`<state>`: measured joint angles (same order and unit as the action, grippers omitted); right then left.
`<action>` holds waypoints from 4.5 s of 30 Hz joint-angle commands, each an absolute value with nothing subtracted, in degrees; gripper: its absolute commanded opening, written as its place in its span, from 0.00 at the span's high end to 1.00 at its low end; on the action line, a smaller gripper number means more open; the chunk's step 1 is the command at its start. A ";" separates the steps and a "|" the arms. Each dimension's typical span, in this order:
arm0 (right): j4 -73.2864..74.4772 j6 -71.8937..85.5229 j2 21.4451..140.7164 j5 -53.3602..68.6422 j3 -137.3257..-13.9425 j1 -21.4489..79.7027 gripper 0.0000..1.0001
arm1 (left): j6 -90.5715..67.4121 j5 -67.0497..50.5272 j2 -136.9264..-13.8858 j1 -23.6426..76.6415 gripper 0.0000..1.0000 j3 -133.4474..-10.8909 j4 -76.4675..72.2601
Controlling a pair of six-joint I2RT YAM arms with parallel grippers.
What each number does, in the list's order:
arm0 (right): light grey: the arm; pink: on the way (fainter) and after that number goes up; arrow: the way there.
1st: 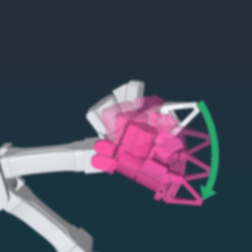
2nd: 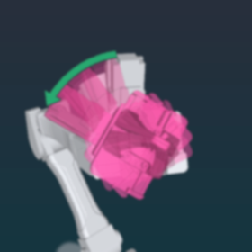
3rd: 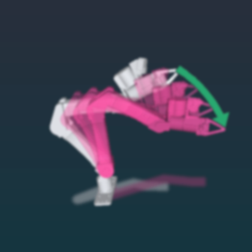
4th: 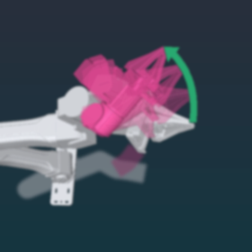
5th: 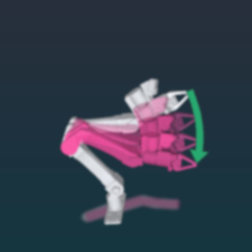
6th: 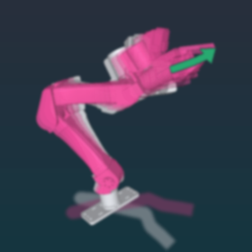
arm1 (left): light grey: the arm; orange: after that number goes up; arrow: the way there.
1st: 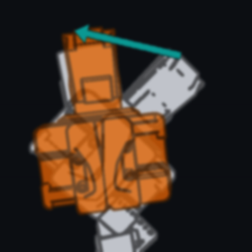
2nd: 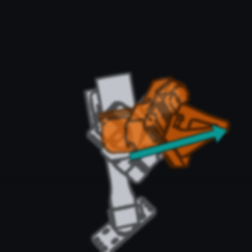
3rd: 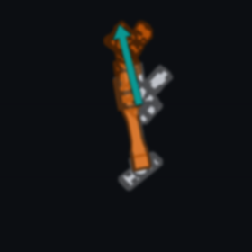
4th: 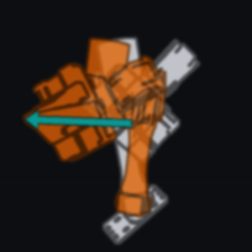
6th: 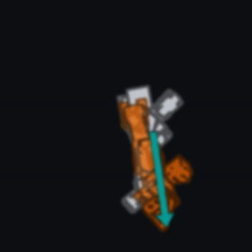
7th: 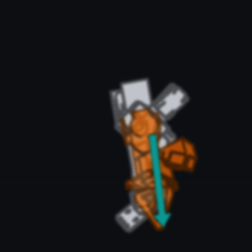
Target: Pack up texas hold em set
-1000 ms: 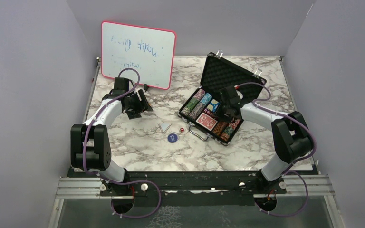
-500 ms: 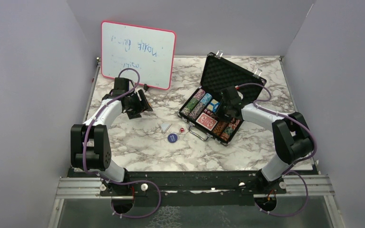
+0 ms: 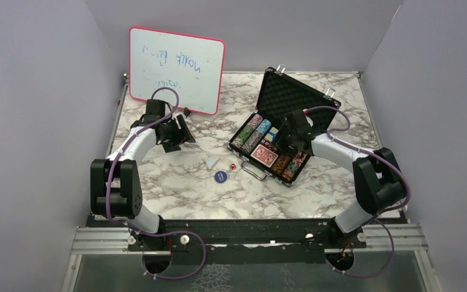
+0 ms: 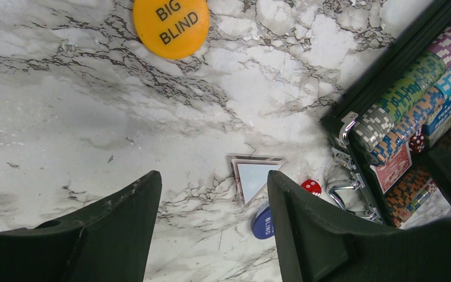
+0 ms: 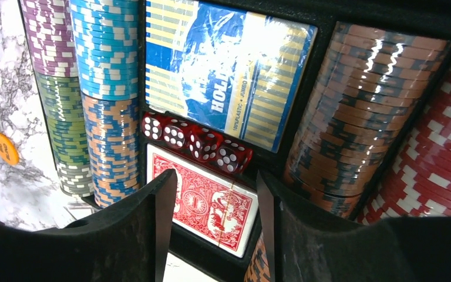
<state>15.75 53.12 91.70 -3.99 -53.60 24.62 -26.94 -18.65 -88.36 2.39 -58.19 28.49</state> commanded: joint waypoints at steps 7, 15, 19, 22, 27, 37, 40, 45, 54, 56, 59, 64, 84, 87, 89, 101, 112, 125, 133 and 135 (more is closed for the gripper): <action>14.15 54.41 95.27 -1.78 -54.27 24.17 0.41 | -26.33 -17.93 -88.02 2.64 0.31 -58.62 28.29; 11.73 53.98 97.15 -0.10 -54.37 24.08 0.41 | -26.30 -18.01 -88.32 2.68 0.31 -58.89 28.30; 11.93 53.39 97.72 -0.41 -55.09 24.08 0.43 | -26.36 -18.08 -88.40 2.66 0.31 -59.08 28.29; 13.38 53.00 97.70 -1.29 -55.82 24.08 0.44 | -26.34 -18.10 -88.46 2.64 0.31 -59.17 28.29; 16.84 52.52 96.27 -3.37 -56.48 24.08 0.42 | -26.42 -18.11 -88.50 2.65 0.31 -59.32 28.26; 22.55 46.58 88.76 -6.04 -58.98 24.65 0.38 | -26.59 -18.50 -88.00 2.64 0.31 -59.51 28.30; 23.22 43.89 88.39 -6.81 -61.26 26.92 0.39 | -26.62 -18.47 -87.53 2.64 0.31 -59.22 28.22; 25.94 40.67 91.43 -12.19 -68.43 35.38 0.43 | -26.52 -18.20 -86.48 2.64 0.31 -58.48 28.13; 28.85 35.54 102.74 -16.51 -81.40 49.35 0.48 | -26.72 -16.59 -85.42 2.67 0.31 -57.66 28.15; 29.79 34.99 105.24 -16.62 -83.60 51.17 0.48 | -26.79 -16.35 -85.36 2.65 0.31 -57.74 28.15; 31.46 34.36 108.68 -16.61 -86.39 52.93 0.48 | -26.78 -16.26 -85.39 2.65 0.31 -57.84 28.17; 36.10 34.62 112.96 -18.77 -89.93 54.34 0.56 | -26.70 -16.11 -85.42 2.64 0.31 -57.85 28.21; 42.87 28.08 121.36 -13.45 -95.39 54.57 0.57 | -26.65 -16.79 -86.36 2.65 0.31 -58.41 28.21; 43.85 26.80 122.13 -12.91 -95.96 54.58 0.59 | -26.70 -16.83 -86.35 2.64 0.31 -58.45 28.17; 43.44 25.55 122.25 -11.51 -95.77 54.58 0.60 | -26.68 -16.86 -86.36 2.70 0.31 -58.45 28.20; 43.10 24.16 122.82 -9.68 -95.50 54.56 0.64 | -26.60 -17.05 -86.22 2.68 0.31 -58.29 28.18; 40.43 28.80 116.07 -14.34 -92.11 53.95 0.79 | -26.61 -16.88 -86.30 2.68 0.31 -58.02 28.17; 38.28 44.11 97.68 -24.41 -74.81 39.19 0.78 | -26.58 -16.92 -86.58 2.64 0.31 -58.23 28.20; 40.17 44.45 98.62 -21.72 -73.25 32.77 0.78 | -26.63 -16.87 -86.45 2.64 0.31 -57.79 28.06; 40.21 44.71 99.57 -21.42 -73.29 32.42 0.78 | -26.62 -16.85 -86.41 2.64 0.31 -57.83 28.18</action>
<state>39.40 43.00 98.10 -21.61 -73.84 33.21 -26.94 -17.12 -87.20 2.39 -58.17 28.47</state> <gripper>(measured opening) 0.238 0.689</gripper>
